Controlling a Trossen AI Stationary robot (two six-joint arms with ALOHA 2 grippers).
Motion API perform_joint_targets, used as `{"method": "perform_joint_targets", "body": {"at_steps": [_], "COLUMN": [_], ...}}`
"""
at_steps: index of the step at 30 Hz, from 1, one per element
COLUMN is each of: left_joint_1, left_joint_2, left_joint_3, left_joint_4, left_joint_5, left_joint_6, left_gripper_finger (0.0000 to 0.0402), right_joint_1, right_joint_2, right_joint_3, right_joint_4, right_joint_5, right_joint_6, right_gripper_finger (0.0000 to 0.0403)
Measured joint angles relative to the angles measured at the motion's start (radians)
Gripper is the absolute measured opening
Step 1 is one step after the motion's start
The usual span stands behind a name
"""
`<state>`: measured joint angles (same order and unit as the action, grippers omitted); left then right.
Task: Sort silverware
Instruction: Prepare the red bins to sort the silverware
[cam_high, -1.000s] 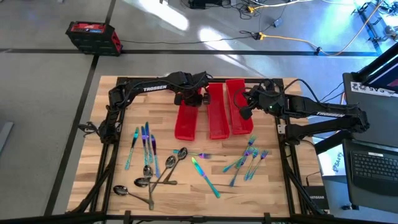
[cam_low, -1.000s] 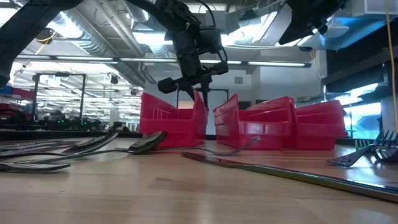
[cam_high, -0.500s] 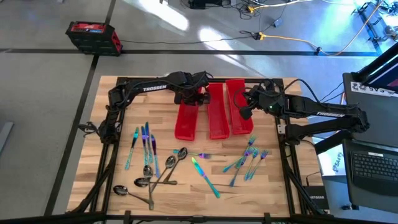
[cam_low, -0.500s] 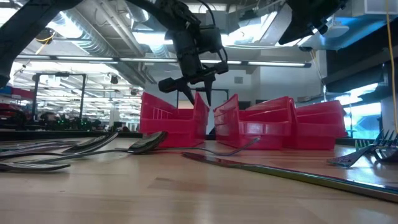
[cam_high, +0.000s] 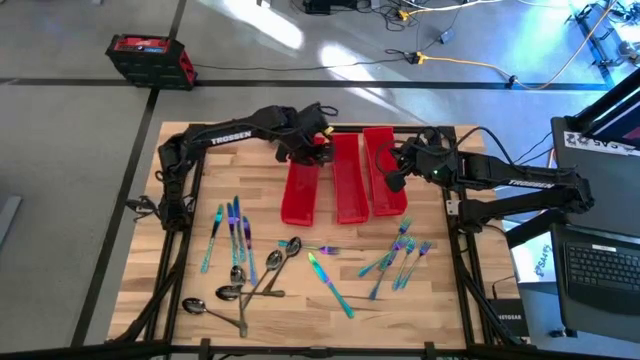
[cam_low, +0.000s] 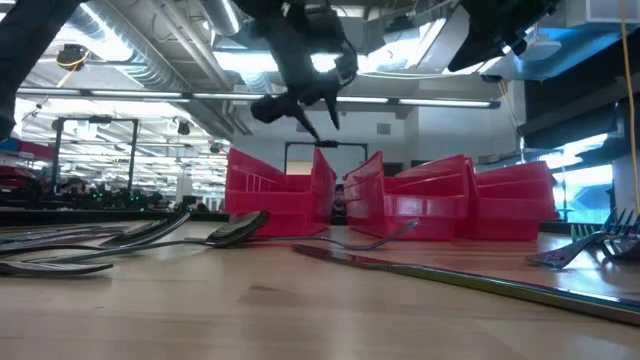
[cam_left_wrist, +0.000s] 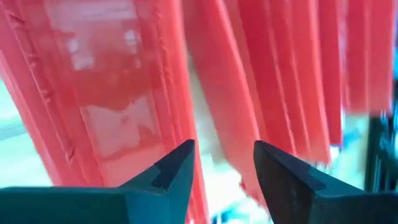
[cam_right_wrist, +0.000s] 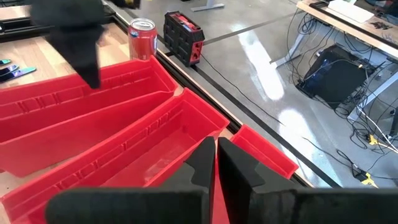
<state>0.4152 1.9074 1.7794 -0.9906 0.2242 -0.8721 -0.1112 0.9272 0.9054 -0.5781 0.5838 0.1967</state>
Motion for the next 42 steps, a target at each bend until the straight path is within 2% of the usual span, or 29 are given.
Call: {"method": "perform_joint_targets", "body": {"at_steps": [2,9,12,19,26,30,42], "left_joint_1": [-0.001,-0.001,-0.004,-0.017,-0.038,-0.054,-0.101], "left_joint_2": [-0.023,-0.071,-0.071,-0.071,-0.071,-0.071,-0.071], "left_joint_3": [0.0,0.0,0.0,0.0,0.0,0.0,0.0], "left_joint_4": [-0.036,-0.212,-0.217,-0.178,-0.219,-0.243,-0.247], "left_joint_5": [0.007,-0.051,-0.064,-0.071,-0.066,-0.067,-0.084], "left_joint_6": [0.126,0.229,0.267,0.254,0.386,0.509,0.408], "left_gripper_finger": [0.0153,0.0153,0.0153,0.0153,0.0153,0.0153,0.0153], "right_joint_1": [0.0,0.0,0.0,0.0,0.0,0.0,0.0], "right_joint_2": [0.0,0.0,0.0,0.0,0.0,0.0,0.0], "right_joint_3": [0.0,0.0,0.0,0.0,0.0,0.0,0.0], "right_joint_4": [0.001,0.001,0.0,0.0,0.0,0.0,0.0], "right_joint_5": [0.0,0.0,0.0,0.0,0.0,0.0,0.0], "right_joint_6": [0.0,0.0,0.0,0.0,0.0,0.0,0.0], "right_gripper_finger": [0.0003,0.0003,0.0003,0.0003,0.0003,0.0003,0.0003]}}
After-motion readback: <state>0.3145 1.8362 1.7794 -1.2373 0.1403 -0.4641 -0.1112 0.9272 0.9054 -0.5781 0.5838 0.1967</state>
